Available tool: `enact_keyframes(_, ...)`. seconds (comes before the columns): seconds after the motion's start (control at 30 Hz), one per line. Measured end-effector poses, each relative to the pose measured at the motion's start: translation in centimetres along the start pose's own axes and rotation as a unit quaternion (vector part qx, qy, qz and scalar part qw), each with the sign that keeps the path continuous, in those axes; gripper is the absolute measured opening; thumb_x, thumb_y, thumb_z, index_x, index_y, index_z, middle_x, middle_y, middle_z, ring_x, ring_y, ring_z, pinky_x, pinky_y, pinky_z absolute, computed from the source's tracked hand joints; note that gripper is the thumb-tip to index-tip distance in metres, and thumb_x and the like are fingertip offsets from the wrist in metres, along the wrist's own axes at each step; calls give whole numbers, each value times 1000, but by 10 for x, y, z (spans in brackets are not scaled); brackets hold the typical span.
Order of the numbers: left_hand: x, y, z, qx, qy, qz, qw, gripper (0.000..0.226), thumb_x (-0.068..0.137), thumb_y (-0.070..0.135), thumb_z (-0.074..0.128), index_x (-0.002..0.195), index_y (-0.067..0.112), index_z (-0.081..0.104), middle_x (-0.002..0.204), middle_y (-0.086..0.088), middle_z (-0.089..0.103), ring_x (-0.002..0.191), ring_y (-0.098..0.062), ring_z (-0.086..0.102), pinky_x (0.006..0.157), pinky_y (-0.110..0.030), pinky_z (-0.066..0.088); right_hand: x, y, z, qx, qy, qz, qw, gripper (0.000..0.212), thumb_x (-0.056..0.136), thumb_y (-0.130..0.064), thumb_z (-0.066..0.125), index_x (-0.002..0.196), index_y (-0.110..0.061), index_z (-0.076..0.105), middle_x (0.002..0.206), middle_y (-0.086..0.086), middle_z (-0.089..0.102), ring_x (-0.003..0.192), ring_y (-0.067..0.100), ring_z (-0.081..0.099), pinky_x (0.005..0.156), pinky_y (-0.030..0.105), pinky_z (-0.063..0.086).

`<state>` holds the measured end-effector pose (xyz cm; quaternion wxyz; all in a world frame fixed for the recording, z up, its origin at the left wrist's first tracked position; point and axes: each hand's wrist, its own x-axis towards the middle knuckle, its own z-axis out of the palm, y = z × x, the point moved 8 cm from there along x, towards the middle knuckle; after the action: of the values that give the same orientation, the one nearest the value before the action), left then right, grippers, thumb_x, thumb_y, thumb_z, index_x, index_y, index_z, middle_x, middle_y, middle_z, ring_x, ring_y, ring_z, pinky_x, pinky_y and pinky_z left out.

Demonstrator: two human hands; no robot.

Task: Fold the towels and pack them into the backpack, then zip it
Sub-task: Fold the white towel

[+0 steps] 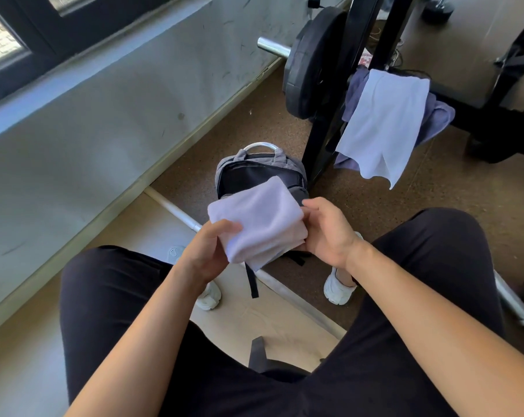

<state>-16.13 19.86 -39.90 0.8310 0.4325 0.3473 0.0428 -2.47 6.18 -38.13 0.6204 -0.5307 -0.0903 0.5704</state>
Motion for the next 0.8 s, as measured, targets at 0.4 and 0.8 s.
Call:
enact_keyframes(0.4,1,9,-4,82,42,103,990,48,78,0,72,125,7,65,116,-18,74,105,-33,72,78,-37,59,0,-2,-2,-111,15,-63,992,40,85,-3,74,123,-14,66,119,9,72,109,26,69,98,47,54)
enact_keyframes(0.8,-4,-3,6,28,53,45,997,50,82,15,83,128,9,64,120,-15,75,112,-33,72,83,-39,61,2,-6,2,-184,24,-131,974,95,81,10,71,156,-25,26,128,11,64,117,22,65,96,36,56)
